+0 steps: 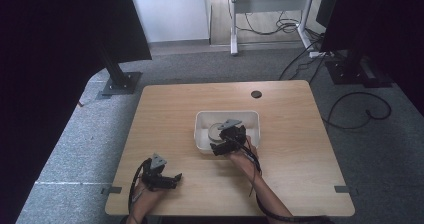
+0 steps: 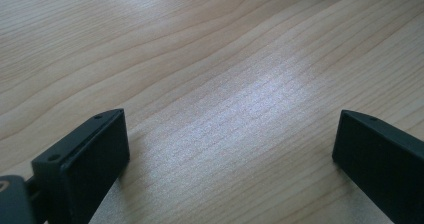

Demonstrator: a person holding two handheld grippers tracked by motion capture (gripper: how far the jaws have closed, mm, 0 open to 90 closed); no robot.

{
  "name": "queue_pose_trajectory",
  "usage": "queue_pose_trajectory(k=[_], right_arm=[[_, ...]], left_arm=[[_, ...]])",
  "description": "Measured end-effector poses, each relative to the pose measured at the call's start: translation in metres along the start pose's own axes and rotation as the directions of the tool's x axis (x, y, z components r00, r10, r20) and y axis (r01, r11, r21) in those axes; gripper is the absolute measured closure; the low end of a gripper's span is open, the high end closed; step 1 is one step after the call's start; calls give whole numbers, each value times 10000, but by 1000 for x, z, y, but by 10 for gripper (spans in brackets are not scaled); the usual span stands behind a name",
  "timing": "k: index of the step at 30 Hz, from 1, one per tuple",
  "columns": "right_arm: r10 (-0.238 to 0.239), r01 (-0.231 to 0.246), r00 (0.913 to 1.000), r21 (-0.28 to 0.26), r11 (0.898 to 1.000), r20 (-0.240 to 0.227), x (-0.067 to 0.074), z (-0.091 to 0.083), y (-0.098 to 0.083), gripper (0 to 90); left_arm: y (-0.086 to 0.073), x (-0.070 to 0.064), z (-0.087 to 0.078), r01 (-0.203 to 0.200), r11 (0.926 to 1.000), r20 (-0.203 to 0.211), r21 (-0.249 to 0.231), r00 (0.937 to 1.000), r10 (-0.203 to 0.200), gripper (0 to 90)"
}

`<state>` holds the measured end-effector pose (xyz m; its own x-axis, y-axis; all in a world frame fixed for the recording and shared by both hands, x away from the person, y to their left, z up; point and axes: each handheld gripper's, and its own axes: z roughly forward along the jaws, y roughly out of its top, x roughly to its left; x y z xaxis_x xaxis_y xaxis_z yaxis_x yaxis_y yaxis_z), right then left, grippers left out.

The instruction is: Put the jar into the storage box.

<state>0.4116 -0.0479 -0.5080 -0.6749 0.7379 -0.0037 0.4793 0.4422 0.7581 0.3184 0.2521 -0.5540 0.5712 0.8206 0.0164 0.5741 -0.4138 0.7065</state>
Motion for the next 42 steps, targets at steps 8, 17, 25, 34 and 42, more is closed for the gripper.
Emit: queue_pose_trajectory(k=[8,17,25,34,42], right_arm=[[-324,322,9994,-157,9994,-117,0,-14,0,44],[-630,625,9978,-221,9978,-220,0,-28,-3,46],[-607,602,9978,-191,9980,-269,-2,-35,-9,49],[-684,676,9973,-281,9973,-285,-5,-45,-16,49],[-806,797,9964,-339,9962,-274,-7,-55,-23,50]], left_arm=[[0,0,0,0,10000,0,0,10000,0,14],[0,0,0,-12,10000,-4,3,10000,12,14],[0,0,0,-16,10000,-6,2,10000,16,14],[0,0,0,-32,10000,-11,0,10000,32,14],[0,0,0,-17,10000,0,16,10000,17,14]])
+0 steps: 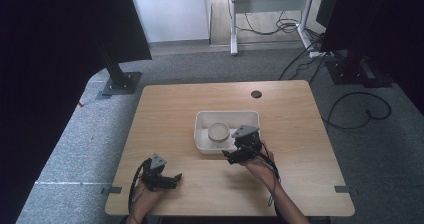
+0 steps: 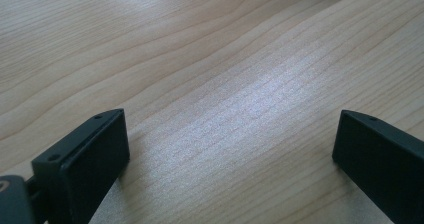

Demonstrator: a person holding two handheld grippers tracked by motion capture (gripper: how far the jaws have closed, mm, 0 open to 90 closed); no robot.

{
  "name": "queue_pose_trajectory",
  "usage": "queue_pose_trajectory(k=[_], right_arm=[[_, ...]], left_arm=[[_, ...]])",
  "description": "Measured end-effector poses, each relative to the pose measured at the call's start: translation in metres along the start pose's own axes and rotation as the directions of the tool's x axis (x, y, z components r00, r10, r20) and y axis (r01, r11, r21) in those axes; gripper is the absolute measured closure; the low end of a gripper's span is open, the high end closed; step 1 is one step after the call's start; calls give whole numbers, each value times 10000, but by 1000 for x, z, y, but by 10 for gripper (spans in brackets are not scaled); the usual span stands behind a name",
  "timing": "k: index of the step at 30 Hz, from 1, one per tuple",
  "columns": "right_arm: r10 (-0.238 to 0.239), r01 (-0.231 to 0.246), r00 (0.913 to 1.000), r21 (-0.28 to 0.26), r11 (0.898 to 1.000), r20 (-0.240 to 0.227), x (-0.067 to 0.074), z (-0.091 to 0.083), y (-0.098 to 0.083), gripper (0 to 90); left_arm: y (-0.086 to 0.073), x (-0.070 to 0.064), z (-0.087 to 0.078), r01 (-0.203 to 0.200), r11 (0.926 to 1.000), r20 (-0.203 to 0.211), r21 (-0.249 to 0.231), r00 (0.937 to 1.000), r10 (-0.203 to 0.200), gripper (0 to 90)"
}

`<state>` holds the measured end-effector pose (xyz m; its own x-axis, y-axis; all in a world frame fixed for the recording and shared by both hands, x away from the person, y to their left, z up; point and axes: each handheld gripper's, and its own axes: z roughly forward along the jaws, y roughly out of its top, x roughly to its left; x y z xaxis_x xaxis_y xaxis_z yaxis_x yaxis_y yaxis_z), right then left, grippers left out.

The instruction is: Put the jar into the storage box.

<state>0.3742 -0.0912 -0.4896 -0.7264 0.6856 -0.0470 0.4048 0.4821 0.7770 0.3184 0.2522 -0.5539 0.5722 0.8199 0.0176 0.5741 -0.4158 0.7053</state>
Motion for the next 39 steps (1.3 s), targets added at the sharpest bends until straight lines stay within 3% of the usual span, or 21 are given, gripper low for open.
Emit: queue_pose_trajectory(k=[22,39], right_arm=[[-203,204,9998,-196,9996,57,-3,-27,-14,54],[-4,13,9998,-429,9991,222,-10,-49,-29,59]], left_arm=[[0,0,0,23,10000,-1,-21,10000,-23,14],[0,0,0,12,10000,-2,-10,10000,-12,14]])
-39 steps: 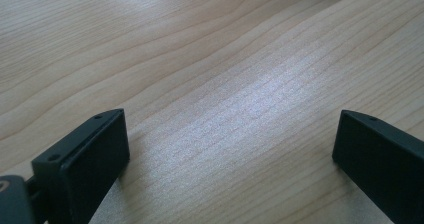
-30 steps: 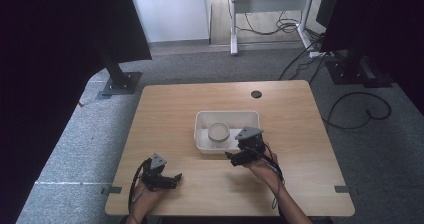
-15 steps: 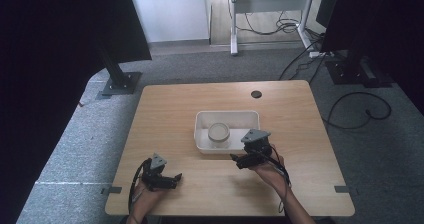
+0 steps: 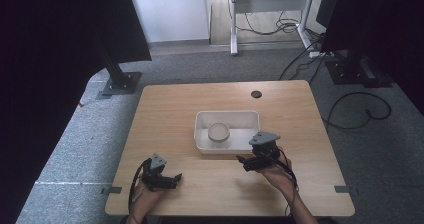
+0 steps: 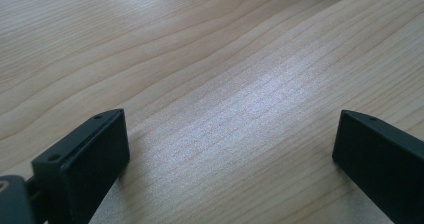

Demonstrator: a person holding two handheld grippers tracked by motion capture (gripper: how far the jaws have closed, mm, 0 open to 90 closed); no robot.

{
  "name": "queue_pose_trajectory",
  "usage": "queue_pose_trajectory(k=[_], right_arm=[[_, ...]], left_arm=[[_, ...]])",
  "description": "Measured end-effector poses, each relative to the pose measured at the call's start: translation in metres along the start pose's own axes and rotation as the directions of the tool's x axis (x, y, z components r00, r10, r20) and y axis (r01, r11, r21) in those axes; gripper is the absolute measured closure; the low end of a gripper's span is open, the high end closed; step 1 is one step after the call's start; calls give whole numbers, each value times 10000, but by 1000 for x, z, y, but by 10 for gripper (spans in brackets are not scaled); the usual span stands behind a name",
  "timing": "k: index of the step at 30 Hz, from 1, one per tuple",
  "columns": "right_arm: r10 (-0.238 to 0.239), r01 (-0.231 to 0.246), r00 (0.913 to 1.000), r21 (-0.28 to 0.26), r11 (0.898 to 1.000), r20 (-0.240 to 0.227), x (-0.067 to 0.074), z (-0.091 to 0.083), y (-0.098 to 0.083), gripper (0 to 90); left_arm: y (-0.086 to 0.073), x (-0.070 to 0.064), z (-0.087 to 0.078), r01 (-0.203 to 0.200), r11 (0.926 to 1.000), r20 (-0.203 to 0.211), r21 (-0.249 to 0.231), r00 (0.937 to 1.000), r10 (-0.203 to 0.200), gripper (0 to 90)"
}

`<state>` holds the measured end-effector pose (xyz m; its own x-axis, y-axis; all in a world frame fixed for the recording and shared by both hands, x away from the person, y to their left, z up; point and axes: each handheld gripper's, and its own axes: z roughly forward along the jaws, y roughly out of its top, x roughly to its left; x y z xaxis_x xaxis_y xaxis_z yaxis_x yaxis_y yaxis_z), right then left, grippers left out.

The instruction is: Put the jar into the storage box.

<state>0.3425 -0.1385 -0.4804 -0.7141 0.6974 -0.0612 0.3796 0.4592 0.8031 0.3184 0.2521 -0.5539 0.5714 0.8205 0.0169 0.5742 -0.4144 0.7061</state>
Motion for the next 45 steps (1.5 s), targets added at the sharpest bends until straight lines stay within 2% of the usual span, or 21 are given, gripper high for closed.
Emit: queue_pose_trajectory(k=[11,16,18,23,30,39,45], right_arm=[[463,-461,9989,-197,9987,104,-8,-15,-16,61],[694,-687,9973,-267,9973,254,-15,-22,-31,68],[1053,-1044,9943,-432,9936,184,-20,-27,-39,70],[1437,-1419,9874,-302,9894,665,-30,-36,-61,67],[1983,-1970,9753,-221,9801,976,-40,-49,-87,63],[2188,-2232,9661,175,9746,1370,-44,-57,-113,57],[2295,-2357,9615,243,9715,1513,-45,-62,-122,57]], left_arm=[[0,0,0,0,10000,1,-3,10000,0,14],[0,0,0,9,10000,-12,-4,10000,-10,14],[0,0,0,10,10000,-11,-3,10000,-10,14],[0,0,0,24,10000,-23,-4,10000,-24,14],[0,0,0,31,10000,-30,1,10000,-31,14],[0,-1,0,33,10000,-36,1,10000,-33,14],[0,-1,0,36,10000,-36,-3,10000,-36,14]])
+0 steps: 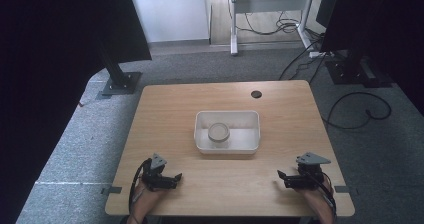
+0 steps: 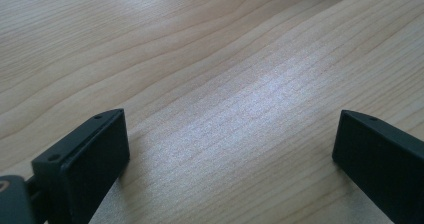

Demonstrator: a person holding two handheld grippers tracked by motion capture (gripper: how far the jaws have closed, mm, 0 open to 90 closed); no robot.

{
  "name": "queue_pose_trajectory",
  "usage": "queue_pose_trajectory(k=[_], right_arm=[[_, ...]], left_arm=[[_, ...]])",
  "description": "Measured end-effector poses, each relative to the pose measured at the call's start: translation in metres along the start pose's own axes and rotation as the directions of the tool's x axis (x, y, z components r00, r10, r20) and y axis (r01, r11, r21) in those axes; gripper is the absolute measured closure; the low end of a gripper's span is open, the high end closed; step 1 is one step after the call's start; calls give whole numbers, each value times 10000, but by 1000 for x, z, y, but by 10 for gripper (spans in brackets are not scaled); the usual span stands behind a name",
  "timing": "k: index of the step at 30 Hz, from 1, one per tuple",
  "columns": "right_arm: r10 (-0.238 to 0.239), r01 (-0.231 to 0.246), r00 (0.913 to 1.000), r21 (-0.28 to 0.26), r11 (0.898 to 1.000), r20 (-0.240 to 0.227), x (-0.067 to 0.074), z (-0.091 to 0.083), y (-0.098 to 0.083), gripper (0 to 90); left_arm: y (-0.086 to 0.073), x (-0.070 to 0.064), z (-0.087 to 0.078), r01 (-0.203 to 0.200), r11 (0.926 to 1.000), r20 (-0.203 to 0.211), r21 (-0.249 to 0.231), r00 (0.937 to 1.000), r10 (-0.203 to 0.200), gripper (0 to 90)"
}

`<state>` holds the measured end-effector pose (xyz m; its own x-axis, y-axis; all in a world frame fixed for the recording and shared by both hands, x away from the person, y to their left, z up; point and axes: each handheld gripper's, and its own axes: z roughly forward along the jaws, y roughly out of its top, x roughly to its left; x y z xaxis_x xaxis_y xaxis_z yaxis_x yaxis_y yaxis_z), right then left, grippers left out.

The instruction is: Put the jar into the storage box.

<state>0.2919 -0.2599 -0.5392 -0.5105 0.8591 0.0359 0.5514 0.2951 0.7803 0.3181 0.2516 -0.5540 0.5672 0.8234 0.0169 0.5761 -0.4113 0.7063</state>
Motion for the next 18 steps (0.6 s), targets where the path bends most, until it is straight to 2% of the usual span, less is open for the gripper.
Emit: queue_pose_trajectory(k=[18], right_arm=[[-77,51,9995,855,9963,306,1,0,-25,58]], left_arm=[[0,0,0,-5,10000,-1,2,10000,5,14]])
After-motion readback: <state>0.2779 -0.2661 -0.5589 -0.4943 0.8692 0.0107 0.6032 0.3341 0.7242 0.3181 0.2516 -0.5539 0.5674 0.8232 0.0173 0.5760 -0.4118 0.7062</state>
